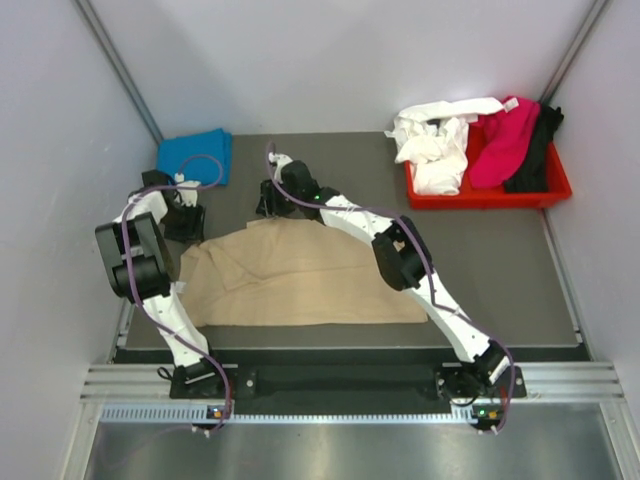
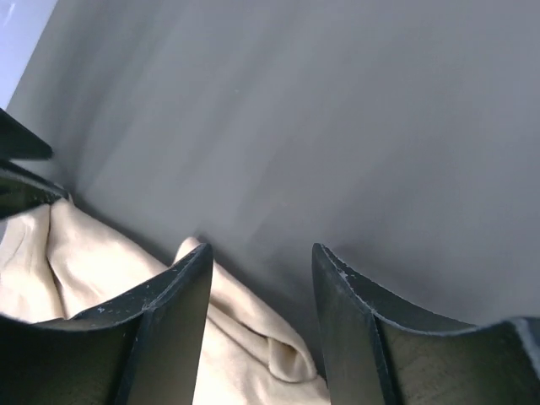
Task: Fold and stack the t-shirts
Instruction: Fold the tshirt
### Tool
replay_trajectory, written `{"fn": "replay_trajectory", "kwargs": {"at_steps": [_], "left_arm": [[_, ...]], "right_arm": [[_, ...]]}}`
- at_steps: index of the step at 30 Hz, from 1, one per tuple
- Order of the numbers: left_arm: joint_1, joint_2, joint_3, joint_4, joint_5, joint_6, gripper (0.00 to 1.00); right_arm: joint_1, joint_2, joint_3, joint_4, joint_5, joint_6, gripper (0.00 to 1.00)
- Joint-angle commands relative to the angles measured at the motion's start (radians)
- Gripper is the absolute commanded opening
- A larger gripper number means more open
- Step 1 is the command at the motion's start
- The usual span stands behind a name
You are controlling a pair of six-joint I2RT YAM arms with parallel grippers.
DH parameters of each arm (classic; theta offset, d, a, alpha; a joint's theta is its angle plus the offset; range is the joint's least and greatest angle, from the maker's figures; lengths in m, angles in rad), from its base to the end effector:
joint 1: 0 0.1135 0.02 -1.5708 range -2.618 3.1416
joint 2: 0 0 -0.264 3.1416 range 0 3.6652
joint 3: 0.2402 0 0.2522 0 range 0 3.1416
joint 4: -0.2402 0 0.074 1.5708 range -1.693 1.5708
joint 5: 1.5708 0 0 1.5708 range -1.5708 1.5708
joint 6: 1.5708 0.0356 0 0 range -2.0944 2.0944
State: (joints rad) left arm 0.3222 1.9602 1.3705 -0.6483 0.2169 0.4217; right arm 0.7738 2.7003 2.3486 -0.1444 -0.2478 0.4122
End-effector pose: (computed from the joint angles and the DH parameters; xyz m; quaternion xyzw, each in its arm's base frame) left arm 0.3749 0.1171 0.1686 0.0667 0.9783 -0.0396 0.1922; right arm 0.4265 0.4289 0.1465 -0.2155 0.8272 0.3719 0.3619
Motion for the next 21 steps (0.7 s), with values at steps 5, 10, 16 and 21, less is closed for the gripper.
{"fn": "replay_trajectory", "kwargs": {"at_steps": [5,10,16,21], "left_arm": [[-0.008,-0.07,-0.093,-0.125,0.226,0.084,0.6],[-0.011,-0.096,-0.094,-0.159,0.269,0.117,0.61],[-0.032,-0.092,-0.103,-0.178,0.303,0.126,0.53],[-0.061,-0.129,-0.103,-0.237,0.371,0.158,0.19]], "right_arm": [[0.042,-0.011,0.048,-0.132,-0.01,-0.076,0.49],[0.05,-0.01,0.04,-0.208,0.056,-0.13,0.36],[0.061,-0.031,0.017,-0.206,0.077,-0.153,0.0],[0.032,-0.189,-0.196,-0.045,0.027,-0.075,0.0]]}}
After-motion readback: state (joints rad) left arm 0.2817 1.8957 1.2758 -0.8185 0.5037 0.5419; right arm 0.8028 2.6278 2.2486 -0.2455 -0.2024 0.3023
